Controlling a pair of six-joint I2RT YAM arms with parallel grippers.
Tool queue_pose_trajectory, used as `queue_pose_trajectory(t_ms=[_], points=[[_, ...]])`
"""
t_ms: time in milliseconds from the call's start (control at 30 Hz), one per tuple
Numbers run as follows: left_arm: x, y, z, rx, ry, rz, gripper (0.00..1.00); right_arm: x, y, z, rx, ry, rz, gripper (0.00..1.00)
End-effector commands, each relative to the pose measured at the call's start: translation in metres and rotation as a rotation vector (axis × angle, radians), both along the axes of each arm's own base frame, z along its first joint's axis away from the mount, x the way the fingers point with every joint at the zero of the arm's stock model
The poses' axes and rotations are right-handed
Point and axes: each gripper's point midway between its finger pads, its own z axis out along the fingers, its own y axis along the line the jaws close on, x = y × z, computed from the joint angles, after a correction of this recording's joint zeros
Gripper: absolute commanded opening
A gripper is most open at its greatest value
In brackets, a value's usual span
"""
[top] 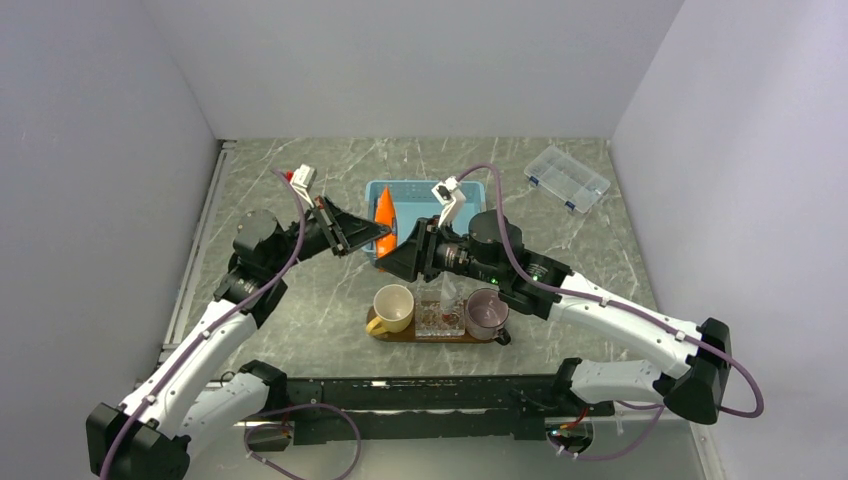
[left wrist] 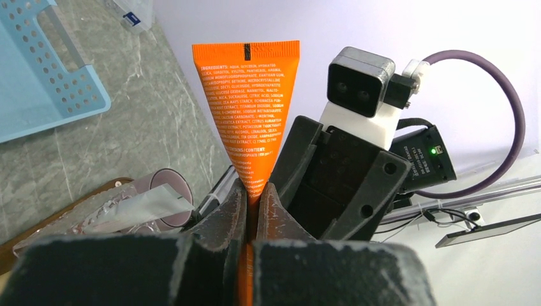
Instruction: Prepare toiletry sets of a toothbrush and toothpaste on the tray
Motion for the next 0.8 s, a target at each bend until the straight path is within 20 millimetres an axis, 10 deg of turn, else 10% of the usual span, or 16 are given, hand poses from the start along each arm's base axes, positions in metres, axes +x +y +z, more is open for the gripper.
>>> queue_pose_trajectory(t_ms=[0, 267, 600, 767], points=[[-0.008, 0.003, 0.019, -0.047, -0.078, -0.010, 0.00, 0.001, 0.005, 0.014, 0.058, -0.025, -0.001, 0.42], [-0.010, 0.002, 0.017, -0.038, -0.080, -0.018, 0.01, 0.000, 0.004, 0.015, 0.056, -0.031, -0.003, 0.16], [-0.007, 0.002, 0.007, -0.013, -0.062, -0.012, 0.60, 0.003, -0.009, 0.012, 0.021, -0.055, -0.046, 0.10], [-0.008, 0.002, 0.004, 0.033, -0.060, -0.023, 0.71, 0.005, -0.020, 0.000, -0.082, -0.082, -0.066, 0.08]])
